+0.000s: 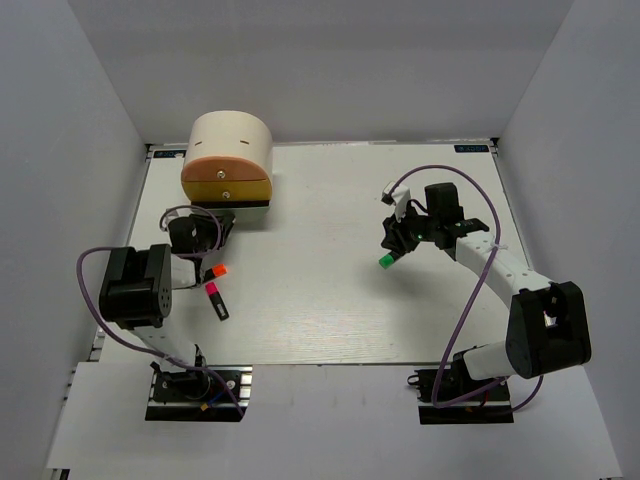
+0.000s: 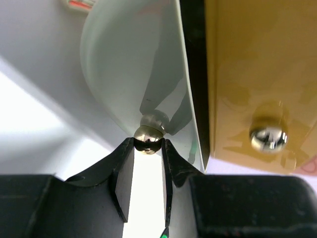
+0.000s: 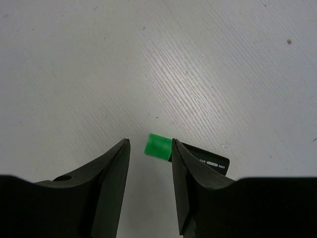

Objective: Sort the stationery into containers
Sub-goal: Open the drawer in the storage box, then pick up the pen from the center of the board.

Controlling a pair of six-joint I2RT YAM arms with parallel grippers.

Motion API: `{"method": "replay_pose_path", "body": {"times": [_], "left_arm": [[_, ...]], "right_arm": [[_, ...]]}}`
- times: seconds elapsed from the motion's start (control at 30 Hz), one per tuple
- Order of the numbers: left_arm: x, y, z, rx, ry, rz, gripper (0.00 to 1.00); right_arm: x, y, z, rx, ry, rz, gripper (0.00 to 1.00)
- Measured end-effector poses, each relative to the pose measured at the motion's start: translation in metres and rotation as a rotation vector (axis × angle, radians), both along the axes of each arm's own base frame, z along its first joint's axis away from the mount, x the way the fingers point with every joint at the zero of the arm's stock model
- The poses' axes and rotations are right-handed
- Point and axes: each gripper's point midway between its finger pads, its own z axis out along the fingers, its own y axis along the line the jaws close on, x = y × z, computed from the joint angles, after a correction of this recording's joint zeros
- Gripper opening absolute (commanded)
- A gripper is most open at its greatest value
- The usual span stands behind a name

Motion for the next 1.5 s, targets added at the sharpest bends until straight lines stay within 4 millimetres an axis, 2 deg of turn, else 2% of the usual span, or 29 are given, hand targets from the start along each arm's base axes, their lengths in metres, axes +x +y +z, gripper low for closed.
{"method": "replay_pose_path", "body": {"times": [0.27, 0.3, 0.33, 0.37, 0.4, 0.53, 0.63, 0.7, 0.83, 0.93, 1.1, 1.2, 1.33, 1.5], "left_arm": [[-0.028, -0.002, -0.001, -0.001, 0.011, 0.000, 0.18], [-0.029, -0.002, -0.001, -0.001, 0.013, 0.000, 0.23], [-0.030, -0.002, -0.001, -0.001, 0.014, 0.000, 0.44], [-0.031, -0.002, -0.002, 0.001, 0.015, -0.001, 0.53], [-0.032, -0.002, -0.003, 0.004, 0.021, -0.004, 0.67], [-0.039, -0.004, -0.016, 0.012, 0.077, -0.021, 0.85], [-0.045, -0.007, -0.022, 0.025, 0.117, -0.043, 0.88], [-0.045, -0.007, -0.017, 0.046, 0.123, -0.061, 0.91], [-0.042, -0.008, 0.010, 0.099, 0.074, -0.096, 0.91], [-0.038, -0.008, 0.036, 0.156, 0.023, -0.123, 0.93], [-0.041, -0.009, 0.063, 0.246, 0.004, -0.174, 0.93], [-0.054, -0.009, 0.065, 0.290, 0.048, -0.206, 0.93], [-0.083, -0.004, 0.059, 0.338, 0.144, -0.215, 0.93], [-0.117, 0.000, 0.057, 0.355, 0.236, -0.205, 0.93]], "right_arm": [[0.000, 0.000, 0.000, 0.001, -0.001, 0.000, 0.50], [0.000, 0.000, 0.000, 0.001, -0.001, 0.001, 0.50], [0.000, 0.000, 0.000, 0.001, -0.001, 0.001, 0.52], [0.000, 0.000, 0.000, 0.002, -0.001, 0.002, 0.56], [0.000, 0.001, 0.000, 0.000, -0.006, 0.009, 0.60], [-0.001, 0.001, 0.000, -0.007, -0.025, 0.048, 0.65], [-0.007, 0.002, -0.007, -0.038, -0.044, 0.134, 0.66], [-0.015, 0.001, -0.016, -0.066, -0.045, 0.215, 0.66], [-0.034, -0.001, -0.031, -0.114, -0.077, 0.420, 0.66], [-0.045, -0.002, -0.034, -0.132, -0.103, 0.567, 0.66], [-0.040, -0.002, -0.034, -0.154, -0.136, 0.729, 0.65], [-0.037, -0.008, -0.040, -0.189, -0.150, 0.798, 0.65], [-0.038, -0.017, -0.051, -0.240, -0.137, 0.894, 0.65], [-0.022, -0.021, -0.061, -0.294, -0.145, 0.965, 0.64]]}}
